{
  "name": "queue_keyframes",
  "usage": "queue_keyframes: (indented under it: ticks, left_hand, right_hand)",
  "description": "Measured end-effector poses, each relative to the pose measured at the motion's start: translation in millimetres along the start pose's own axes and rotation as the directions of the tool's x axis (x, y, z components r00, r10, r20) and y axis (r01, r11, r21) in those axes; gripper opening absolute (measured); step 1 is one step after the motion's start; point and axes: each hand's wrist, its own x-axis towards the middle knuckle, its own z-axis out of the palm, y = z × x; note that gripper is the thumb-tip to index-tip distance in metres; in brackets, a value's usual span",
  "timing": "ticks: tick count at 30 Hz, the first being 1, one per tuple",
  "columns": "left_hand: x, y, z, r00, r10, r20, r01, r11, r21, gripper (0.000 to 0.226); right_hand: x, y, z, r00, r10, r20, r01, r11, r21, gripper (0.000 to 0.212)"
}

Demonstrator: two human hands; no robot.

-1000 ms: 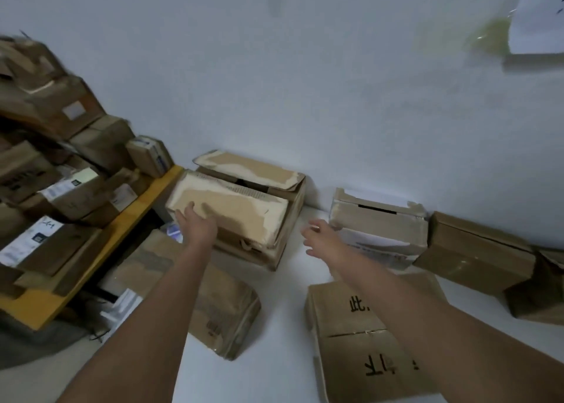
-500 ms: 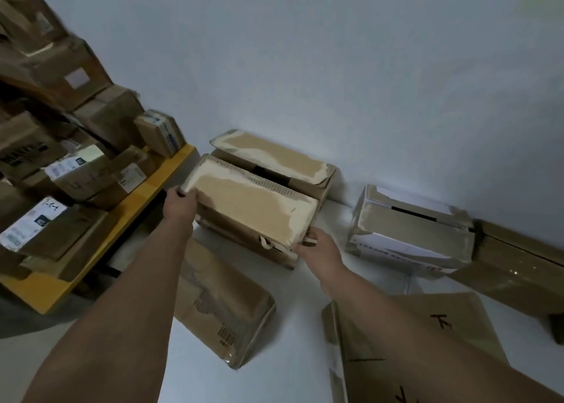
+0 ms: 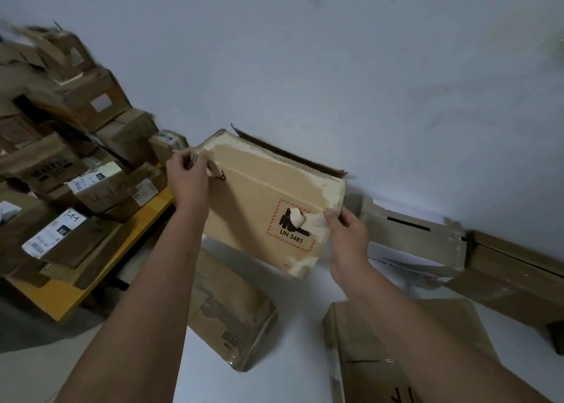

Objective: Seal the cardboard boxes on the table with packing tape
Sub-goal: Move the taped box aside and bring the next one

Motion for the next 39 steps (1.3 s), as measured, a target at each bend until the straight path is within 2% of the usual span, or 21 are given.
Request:
queue_keyframes:
  ticks: [4, 8, 12, 16, 19, 24, 29, 33, 36, 39]
  left_hand:
    - [-18.6, 47.5, -4.8, 0.996, 0.084, -0.034, -0.086, 0.995, -0.046, 0.015]
    - [-41.0, 96.3, -23.3, 0.990, 0.130, -0.049, -0.135, 0.984, -0.119, 0.018]
    - [-112.0, 128.8, -28.3, 0.985, 0.169, -0.032, -0.172, 0.950, -0.260, 0.015]
    - [-204.3, 133.1, -19.9, 0.990, 0.132, 0.055, -0.103, 0.925, -0.365, 0.013]
    - [-268.1, 125.6, -12.8, 0.986, 0.099, 0.133, -0.038, 0.916, -0.399, 0.014]
    - [-360.2, 104.3, -5.9, 0.962, 0.064, 0.267, 0.048, 0.918, -0.392, 0.014]
    - [-436.4, 77.0, -19.9, 0.939, 0.034, 0.342, 0.090, 0.936, -0.340, 0.017]
    - [-481.6, 51.3, -38.4, 0.919, 0.008, 0.395, 0.114, 0.952, -0.285, 0.015]
    - [-508.2, 37.2, -51.7, 0.900, -0.027, 0.436, 0.134, 0.967, -0.218, 0.017]
    - [-524.4, 31.7, -63.5, 0.899, -0.021, 0.437, 0.113, 0.976, -0.185, 0.013]
  right_hand:
    - [-18.0, -33.2, -7.1, 0.998, -0.058, 0.011, 0.057, 0.997, 0.045, 0.017]
    - [-48.9, -74.1, -21.5, 0.987, -0.153, 0.041, 0.146, 0.981, 0.130, 0.021]
    - [-79.5, -108.0, -68.2, 0.958, -0.284, -0.027, 0.285, 0.949, 0.138, 0.030]
    - [-115.5, -128.2, -143.2, 0.897, -0.425, -0.123, 0.433, 0.900, 0.054, 0.042]
    - [-147.6, -129.6, -202.6, 0.859, -0.466, -0.211, 0.483, 0.875, 0.034, 0.041]
    - [-197.0, -113.7, -290.7, 0.821, -0.472, -0.321, 0.501, 0.865, 0.008, 0.035]
    - [-241.5, -88.6, -357.0, 0.819, -0.430, -0.379, 0.459, 0.888, -0.015, 0.029]
    - [-272.4, -62.2, -392.1, 0.806, -0.366, -0.464, 0.391, 0.919, -0.045, 0.033]
    - [-291.1, -43.4, -412.5, 0.798, -0.315, -0.514, 0.348, 0.937, -0.035, 0.017]
    - [-304.7, -30.9, -427.9, 0.800, -0.293, -0.523, 0.323, 0.946, -0.037, 0.029]
